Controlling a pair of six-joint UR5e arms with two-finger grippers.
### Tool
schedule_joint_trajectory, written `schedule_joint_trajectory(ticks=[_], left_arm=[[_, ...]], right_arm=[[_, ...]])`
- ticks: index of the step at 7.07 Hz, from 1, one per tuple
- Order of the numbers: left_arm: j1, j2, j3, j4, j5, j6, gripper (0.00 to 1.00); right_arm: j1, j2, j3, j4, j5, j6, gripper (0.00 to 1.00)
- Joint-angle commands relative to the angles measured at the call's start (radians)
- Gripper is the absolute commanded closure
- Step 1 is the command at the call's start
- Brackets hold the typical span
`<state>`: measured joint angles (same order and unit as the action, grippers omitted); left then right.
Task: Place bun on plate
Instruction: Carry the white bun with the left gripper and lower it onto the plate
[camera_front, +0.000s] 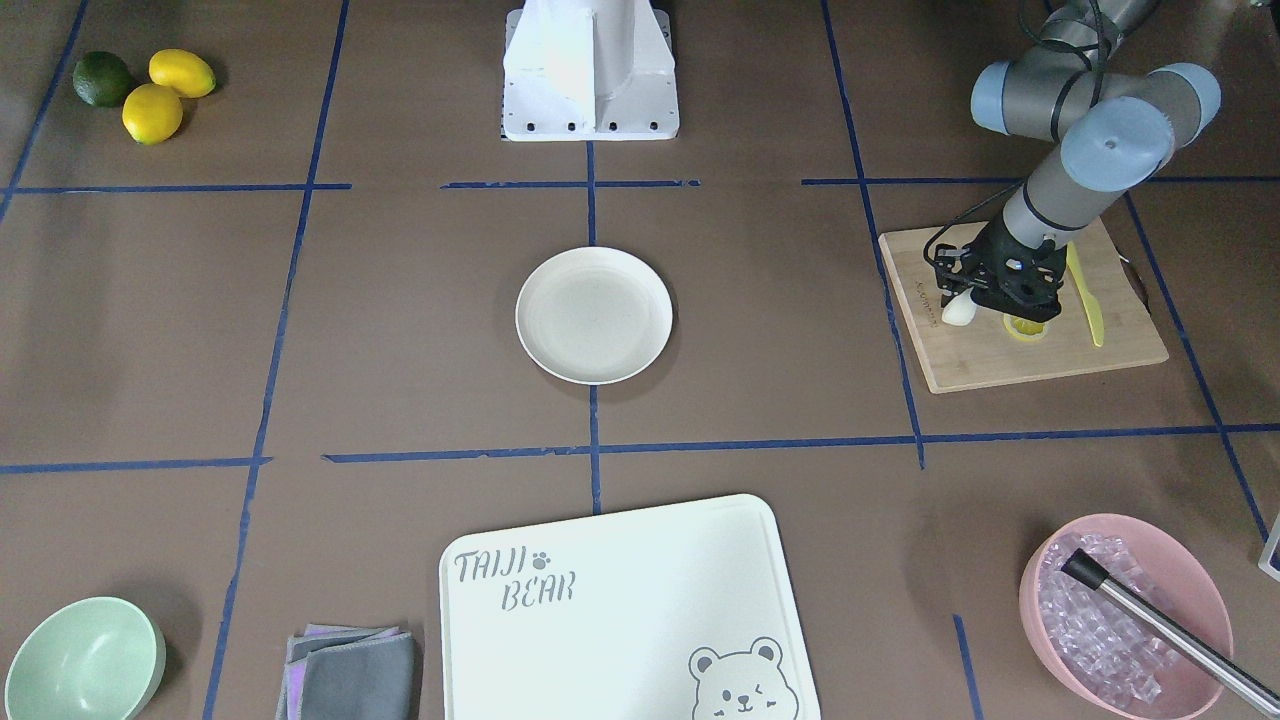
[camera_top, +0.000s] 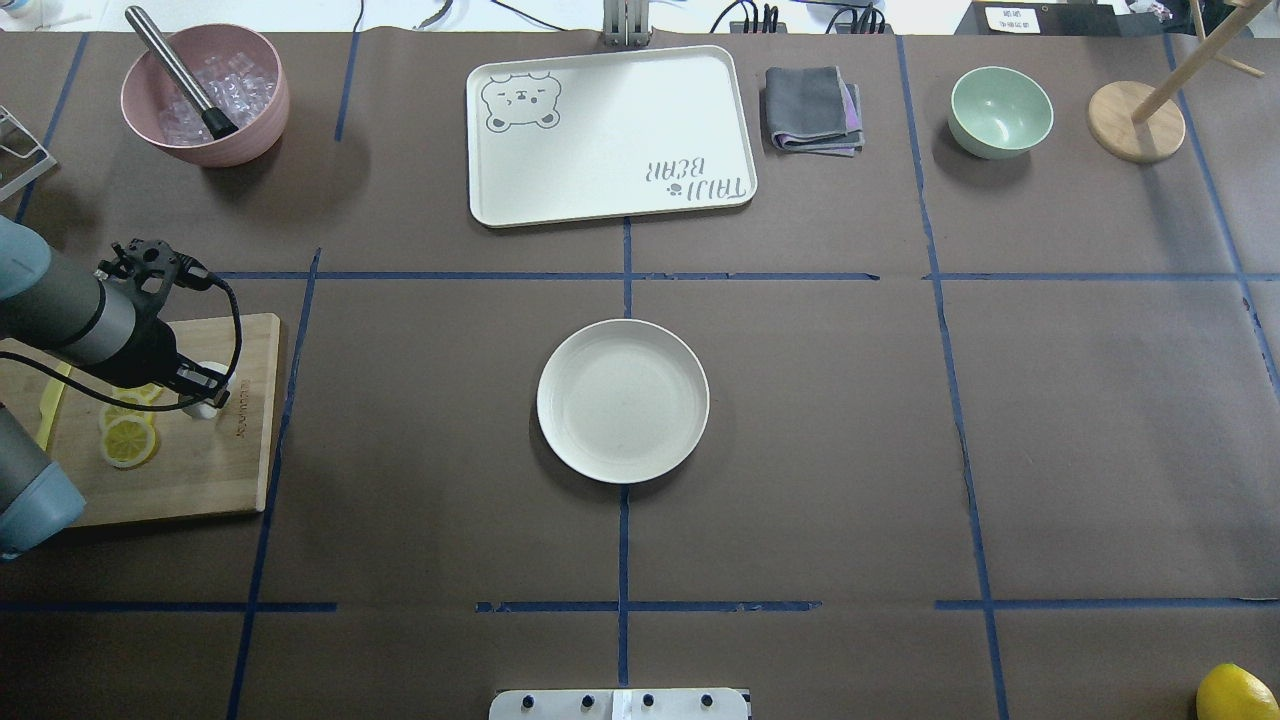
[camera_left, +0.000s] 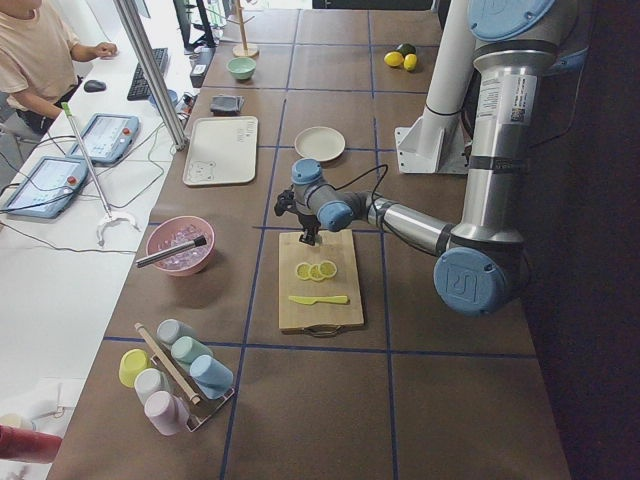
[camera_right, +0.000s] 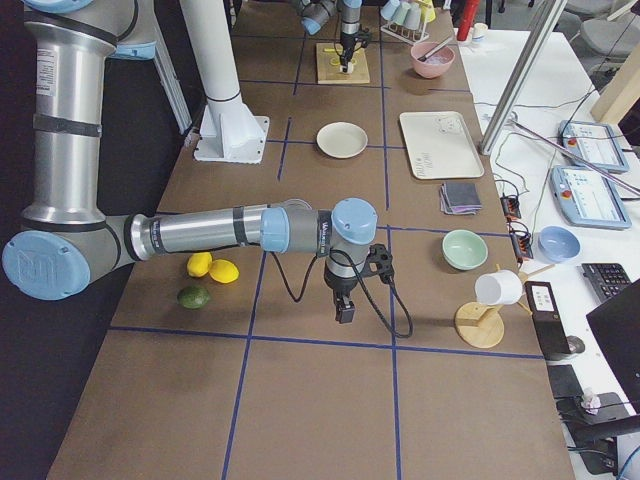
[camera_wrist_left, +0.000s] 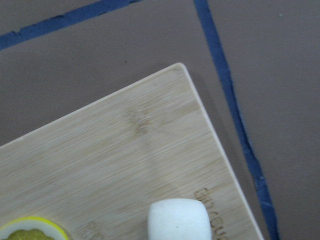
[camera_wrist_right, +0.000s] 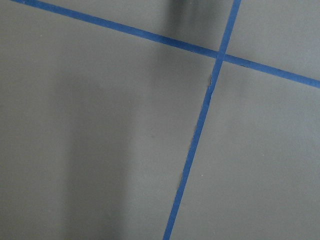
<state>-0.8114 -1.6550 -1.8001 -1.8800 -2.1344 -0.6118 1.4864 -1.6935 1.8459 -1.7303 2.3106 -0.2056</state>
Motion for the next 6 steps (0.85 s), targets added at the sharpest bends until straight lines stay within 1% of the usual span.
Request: schedule_joint_trajectory(ticks=[1, 2, 3, 4, 5, 6], left_arm=[[-0.003, -0.204, -0.128, 0.398, 0.007, -0.053, 0.68], [0.003, -0.35, -0.105, 0.501, 0.007, -0.148, 0.68], [0.017, -0.424, -0.072, 0.515, 0.01, -0.258, 0.65], [0.082, -0.498, -0.011, 0.503, 0.013, -0.389, 0.65], [0.105, -0.632, 0.11, 0.501, 0.055, -0.46, 0.65], [0.171, -0.711, 0.213, 0.433, 0.071, -0.532, 0.65]], right_arm=[[0.0, 0.0, 0.001, 0.0, 0.001, 0.0, 0.0], [0.0, 0.0, 0.0, 0.0, 0.0, 0.0, 0.0], [0.0, 0.0, -0.001, 0.0, 0.0, 0.0, 0.0], [0.0, 0.0, -0.001, 0.0, 0.0, 0.0, 0.0], [0.0, 0.0, -0.001, 0.0, 0.0, 0.0, 0.0], [0.0, 0.0, 0.001, 0.0, 0.0, 0.0, 0.0]])
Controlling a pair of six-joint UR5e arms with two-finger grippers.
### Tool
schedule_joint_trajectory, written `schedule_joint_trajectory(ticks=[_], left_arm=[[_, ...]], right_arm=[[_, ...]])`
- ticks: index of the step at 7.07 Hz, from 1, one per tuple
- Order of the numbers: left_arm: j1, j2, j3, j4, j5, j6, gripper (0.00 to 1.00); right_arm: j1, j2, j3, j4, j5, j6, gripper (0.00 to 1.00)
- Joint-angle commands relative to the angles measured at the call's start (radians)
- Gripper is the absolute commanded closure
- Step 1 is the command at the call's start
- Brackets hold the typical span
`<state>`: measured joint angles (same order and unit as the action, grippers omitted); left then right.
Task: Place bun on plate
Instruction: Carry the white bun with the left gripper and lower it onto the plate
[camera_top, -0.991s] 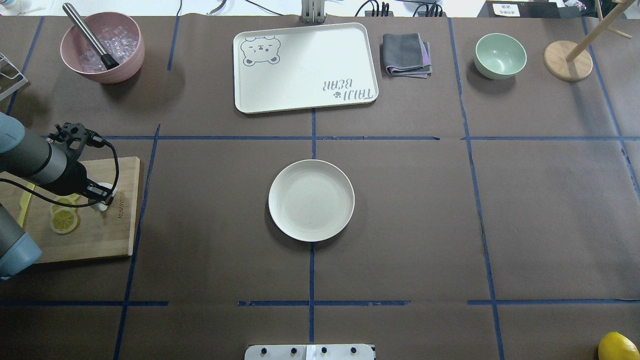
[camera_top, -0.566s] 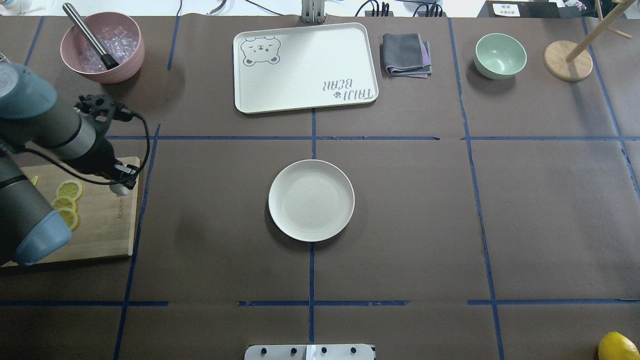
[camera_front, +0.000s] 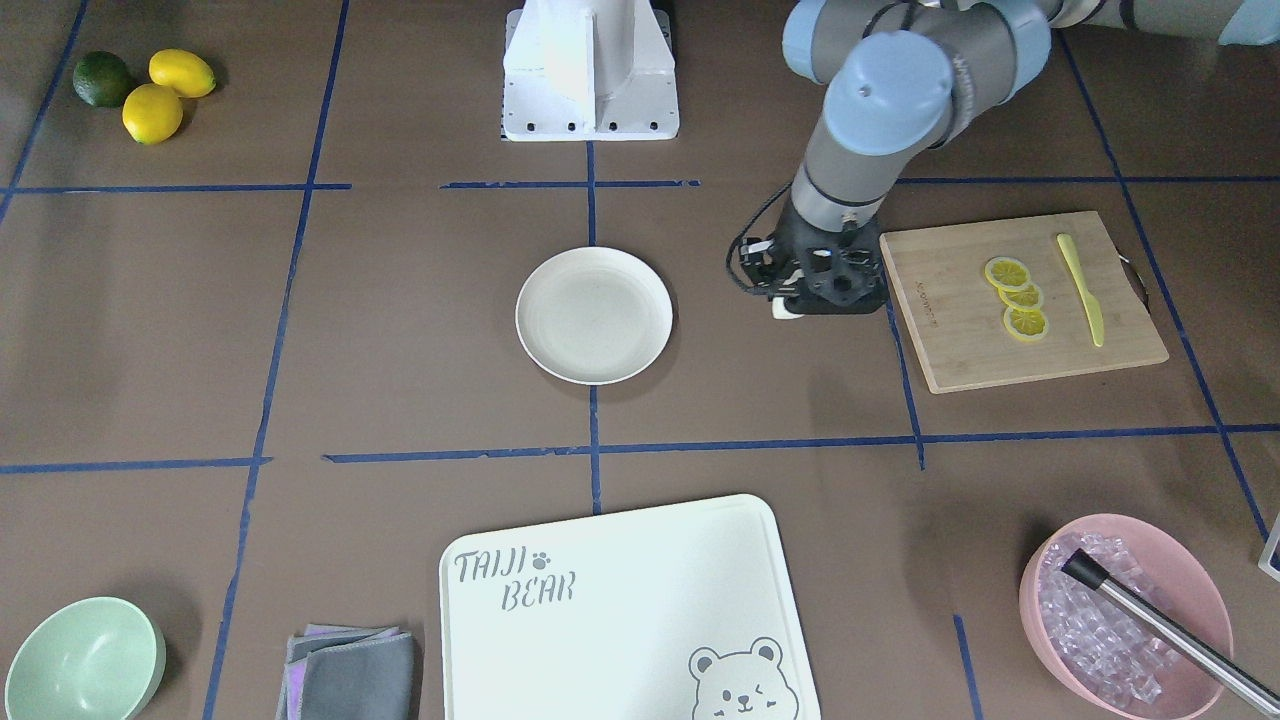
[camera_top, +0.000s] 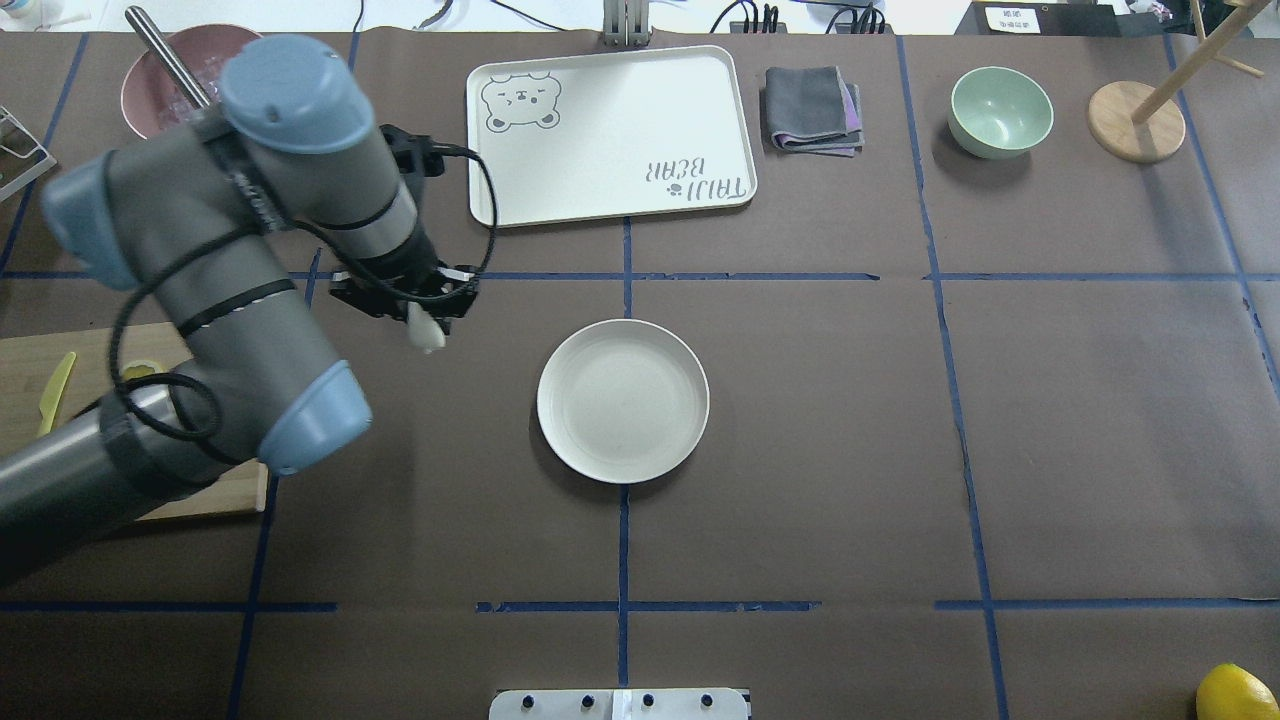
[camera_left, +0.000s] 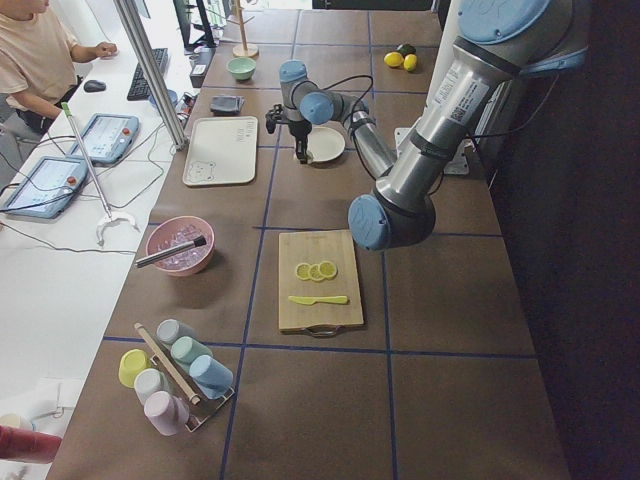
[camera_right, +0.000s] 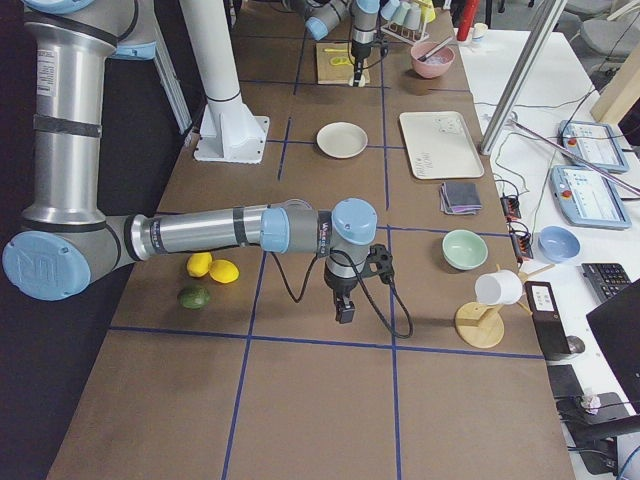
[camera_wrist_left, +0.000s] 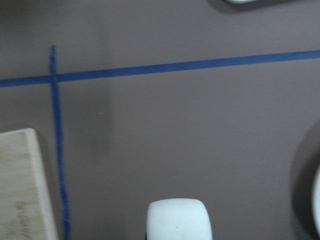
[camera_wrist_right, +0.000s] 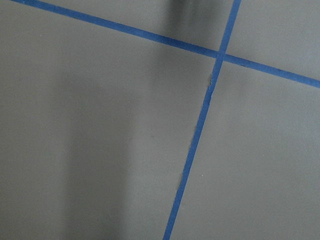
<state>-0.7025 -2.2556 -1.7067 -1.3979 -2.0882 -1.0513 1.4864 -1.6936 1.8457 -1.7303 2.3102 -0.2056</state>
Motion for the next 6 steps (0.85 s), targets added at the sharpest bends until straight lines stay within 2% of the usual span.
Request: schedule_joint_trajectory(ticks=[1, 2, 4, 6], left_arm=[[0.083, -0.18, 0.277, -0.213, 0.025, -0.177, 0.64], [0.145, -0.224, 0.38, -0.301, 0.071, -0.209, 0.63], [0.207, -0.226, 0.387, -0.306, 0.094, -0.216, 0.59], [0.219, -0.226, 0.386, -0.308, 0.094, -0.211, 0.57]], right_arm=[[0.0, 0.0, 0.001, 0.0, 0.0, 0.0, 0.0], [0.0, -0.001, 0.001, 0.0, 0.0, 0.0, 0.0], [0.0, 0.0, 0.003, 0.0, 0.0, 0.0, 0.0], [0.0, 0.0, 0.004, 0.0, 0.0, 0.0, 0.0]])
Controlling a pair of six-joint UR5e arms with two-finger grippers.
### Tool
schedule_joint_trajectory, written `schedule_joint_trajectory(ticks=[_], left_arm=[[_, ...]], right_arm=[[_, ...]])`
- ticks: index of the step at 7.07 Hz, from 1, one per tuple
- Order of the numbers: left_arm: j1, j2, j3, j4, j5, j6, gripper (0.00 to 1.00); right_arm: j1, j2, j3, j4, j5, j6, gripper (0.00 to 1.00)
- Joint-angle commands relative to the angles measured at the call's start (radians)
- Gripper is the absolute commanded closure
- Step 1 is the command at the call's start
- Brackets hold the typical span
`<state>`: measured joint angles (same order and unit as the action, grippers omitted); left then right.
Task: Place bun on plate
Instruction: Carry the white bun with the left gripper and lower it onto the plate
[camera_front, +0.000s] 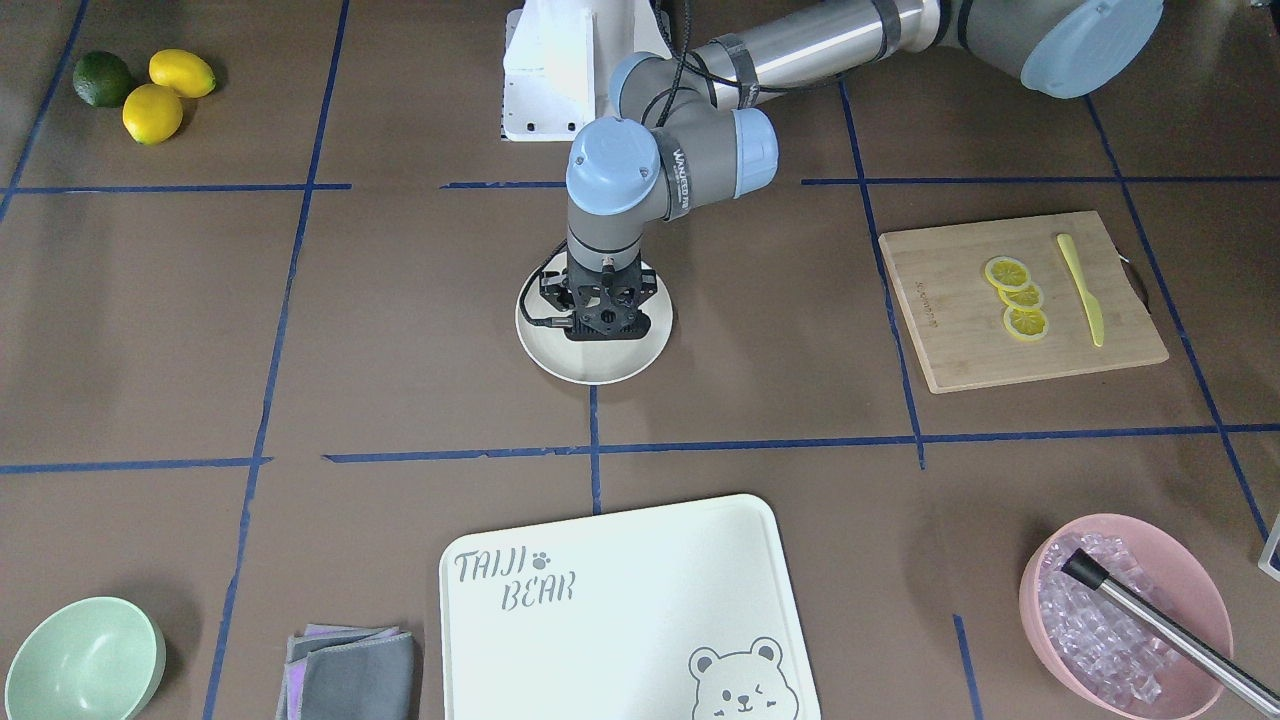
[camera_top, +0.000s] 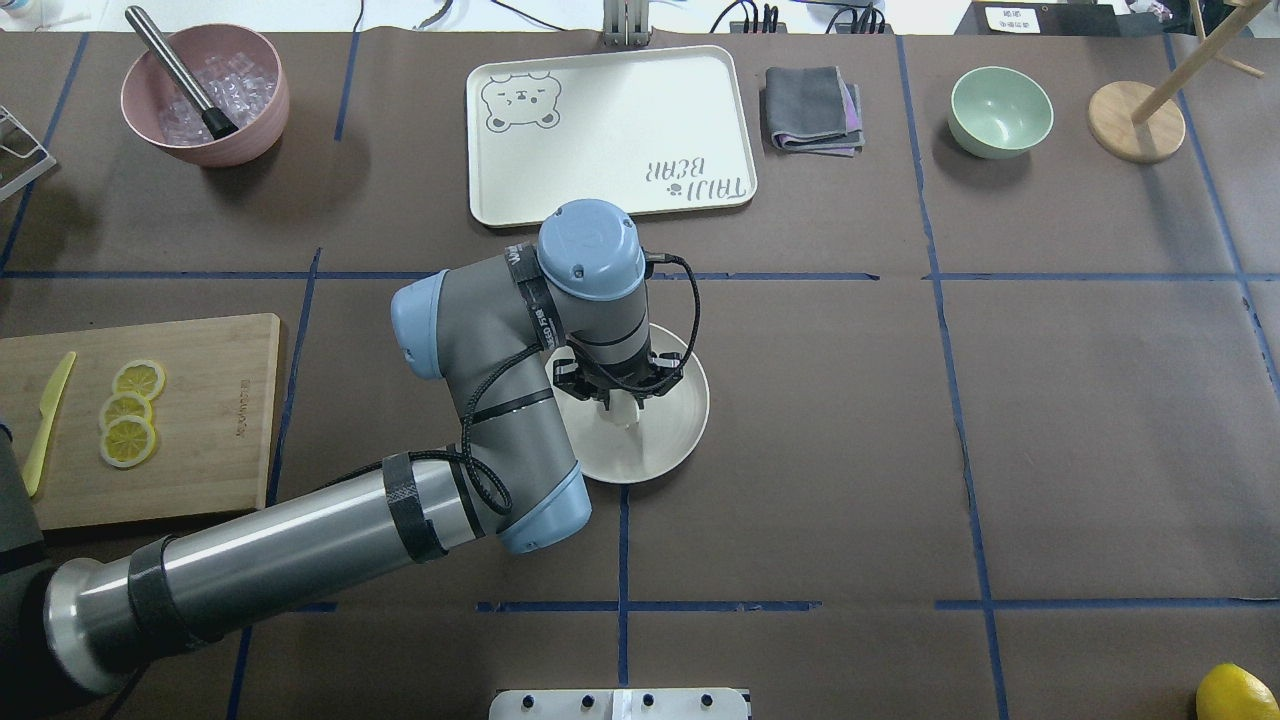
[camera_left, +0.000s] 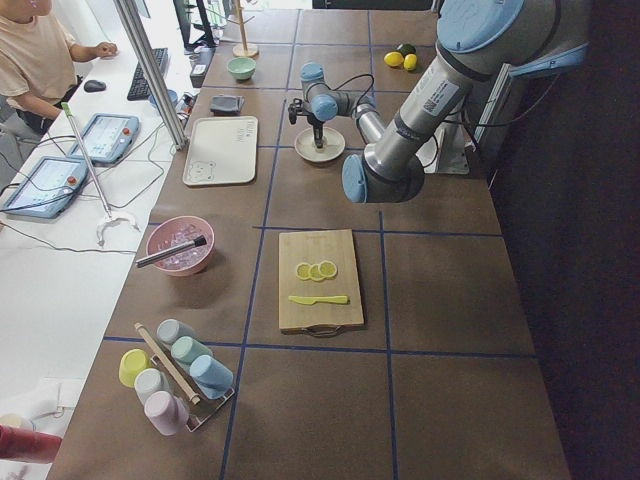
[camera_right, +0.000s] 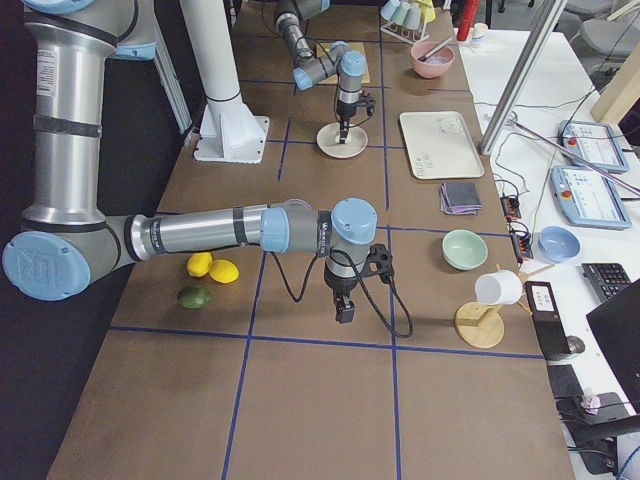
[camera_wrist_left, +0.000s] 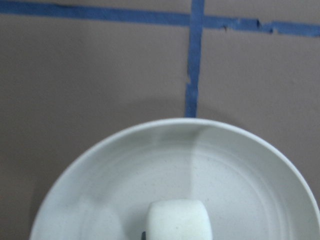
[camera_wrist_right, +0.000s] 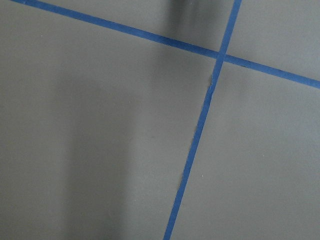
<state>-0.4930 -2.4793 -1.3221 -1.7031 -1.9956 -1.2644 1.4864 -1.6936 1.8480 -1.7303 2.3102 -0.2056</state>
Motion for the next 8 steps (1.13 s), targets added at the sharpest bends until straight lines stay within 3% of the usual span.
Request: schedule_joint_trajectory(ticks=[1, 2, 4, 5, 6, 8], left_arm=[[0.017, -0.004, 0.0, -0.004, 0.001, 0.003, 0.46], [0.017, -0.001, -0.003, -0.003, 0.001, 0.005, 0.25], [0.011, 0.002, -0.018, 0.0, 0.003, 0.008, 0.01], [-0.024, 0.02, -0.069, 0.014, -0.017, 0.023, 0.01], [-0.071, 0.063, -0.153, 0.083, -0.097, 0.105, 0.01], [-0.175, 0.371, -0.497, 0.224, -0.14, 0.445, 0.01]], right_arm=[[0.0, 0.002, 0.002, 0.0, 0.0, 0.0, 0.0], [0.0, 0.002, 0.002, 0.0, 0.0, 0.002, 0.0], [0.0, 0.002, -0.001, 0.0, 0.0, 0.0, 0.0], [0.0, 0.002, -0.001, 0.0, 0.0, -0.001, 0.0], [0.0, 0.002, -0.001, 0.0, 0.0, -0.002, 0.0], [0.0, 0.002, -0.003, 0.0, 0.0, -0.002, 0.0]])
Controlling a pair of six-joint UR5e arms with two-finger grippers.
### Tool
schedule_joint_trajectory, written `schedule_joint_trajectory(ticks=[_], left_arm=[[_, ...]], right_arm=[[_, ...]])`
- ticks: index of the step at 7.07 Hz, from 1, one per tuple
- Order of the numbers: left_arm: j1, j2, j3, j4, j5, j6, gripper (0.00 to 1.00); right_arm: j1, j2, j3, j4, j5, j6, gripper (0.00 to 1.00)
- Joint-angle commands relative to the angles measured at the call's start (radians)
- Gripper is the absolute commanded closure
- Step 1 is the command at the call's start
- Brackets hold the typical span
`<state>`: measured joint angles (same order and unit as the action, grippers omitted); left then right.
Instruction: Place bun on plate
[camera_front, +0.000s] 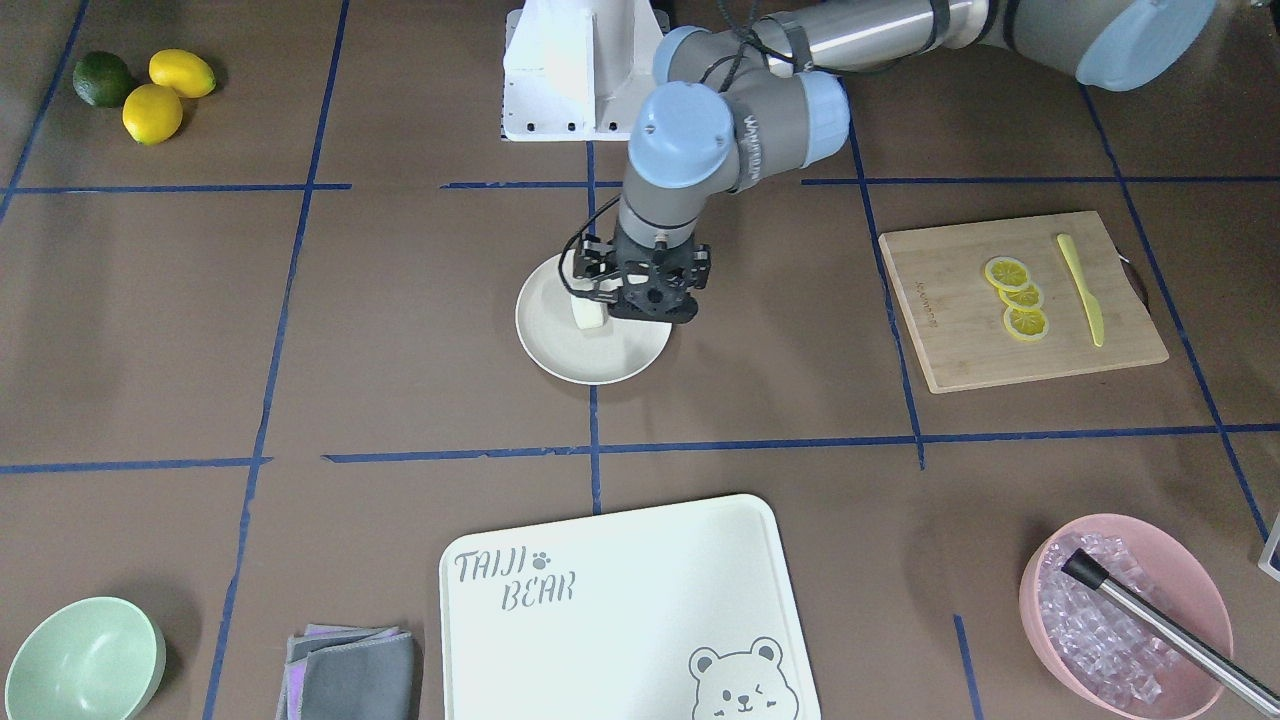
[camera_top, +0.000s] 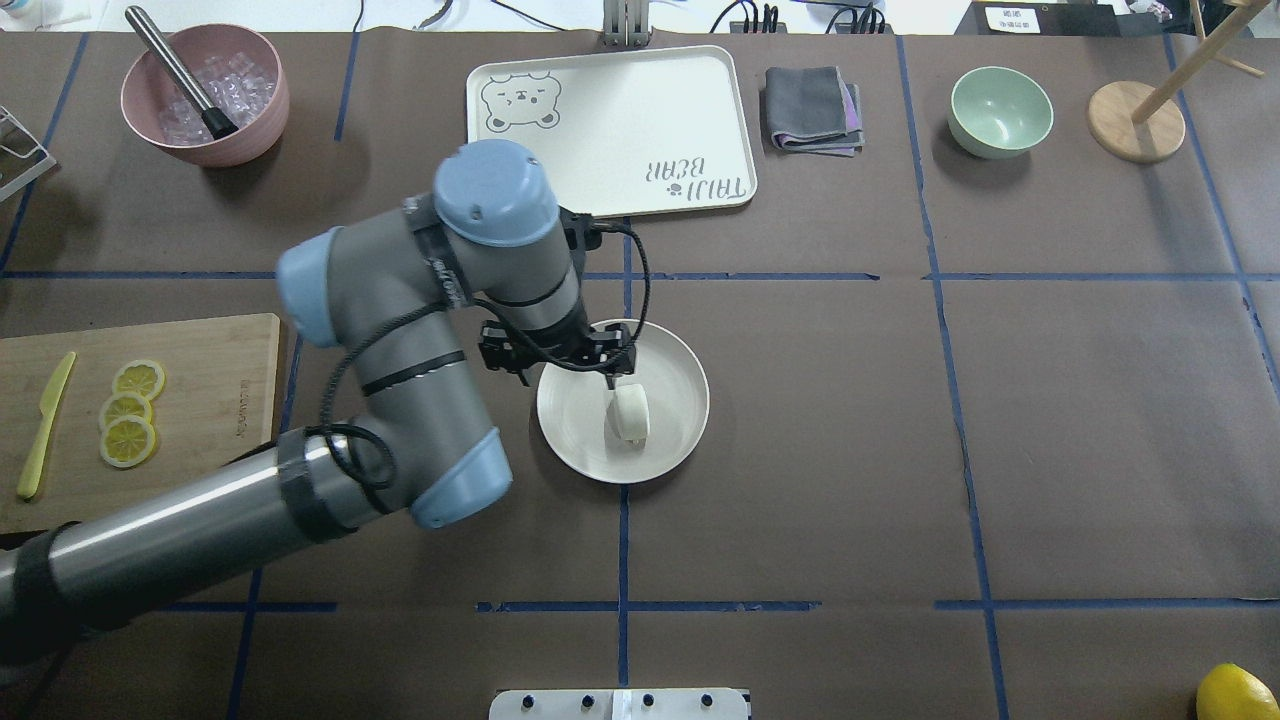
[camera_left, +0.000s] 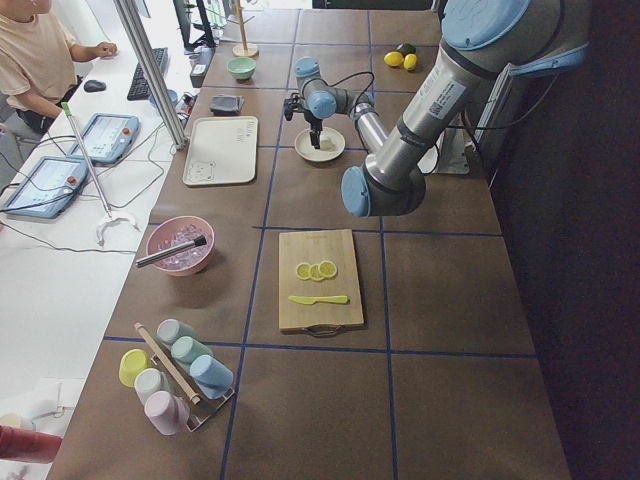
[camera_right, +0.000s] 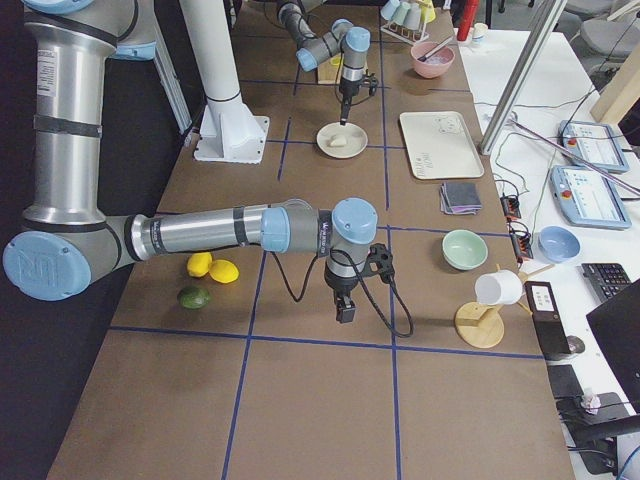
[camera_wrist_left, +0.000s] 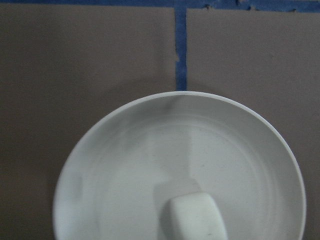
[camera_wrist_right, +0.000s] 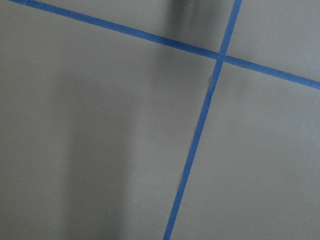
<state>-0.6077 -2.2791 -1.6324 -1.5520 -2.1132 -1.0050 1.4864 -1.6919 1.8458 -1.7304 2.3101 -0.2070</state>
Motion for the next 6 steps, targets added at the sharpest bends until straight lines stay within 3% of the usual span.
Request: schedule_joint_trajectory(ticks=[1, 4, 5, 6], left_arm=[[-0.132, 0.32, -0.272, 0.076, -0.024, 0.364, 0.01], [-0.491, 0.588, -0.279, 0.061, -0.106, 0.749, 0.0], [-0.62, 0.662, -0.271, 0.073, -0.172, 0.952, 0.0], [-0.759, 0.731, -0.233, 0.073, -0.236, 1.038, 0.0]], right_arm=[[0.0, 0.0, 0.0, 0.0, -0.001, 0.0, 0.0], [0.0, -0.005, 0.003, 0.0, 0.0, 0.0, 0.0], [0.0, -0.005, 0.0, 0.0, 0.0, 0.0, 0.0], [0.0, -0.008, -0.002, 0.0, 0.0, -0.002, 0.0]])
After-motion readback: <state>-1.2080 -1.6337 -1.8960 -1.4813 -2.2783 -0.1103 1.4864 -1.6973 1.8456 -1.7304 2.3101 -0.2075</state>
